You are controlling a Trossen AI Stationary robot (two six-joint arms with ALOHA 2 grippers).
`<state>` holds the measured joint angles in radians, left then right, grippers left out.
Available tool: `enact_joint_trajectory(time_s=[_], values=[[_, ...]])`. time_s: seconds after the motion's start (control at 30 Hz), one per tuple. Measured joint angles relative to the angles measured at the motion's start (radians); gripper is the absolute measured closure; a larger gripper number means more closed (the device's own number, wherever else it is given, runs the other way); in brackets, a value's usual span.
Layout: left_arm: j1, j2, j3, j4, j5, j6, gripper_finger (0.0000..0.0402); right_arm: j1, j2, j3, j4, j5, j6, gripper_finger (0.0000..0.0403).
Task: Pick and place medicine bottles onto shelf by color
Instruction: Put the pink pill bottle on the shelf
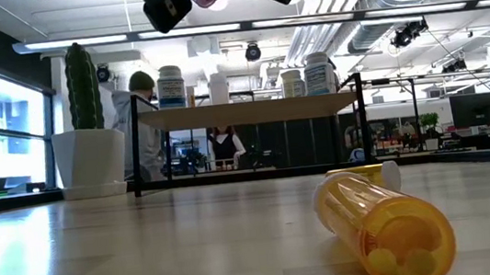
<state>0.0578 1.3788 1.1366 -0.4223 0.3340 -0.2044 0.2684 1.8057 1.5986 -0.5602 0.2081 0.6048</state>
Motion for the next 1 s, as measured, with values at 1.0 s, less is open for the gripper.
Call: enact_joint_trajectory(time_s=[1.0], values=[[0.013, -0.002, 0.000, -0.034, -0.033, 0.077, 0.0289, -0.027, -0.049, -0.002, -0.011, -0.059, 0.024, 0.0214]])
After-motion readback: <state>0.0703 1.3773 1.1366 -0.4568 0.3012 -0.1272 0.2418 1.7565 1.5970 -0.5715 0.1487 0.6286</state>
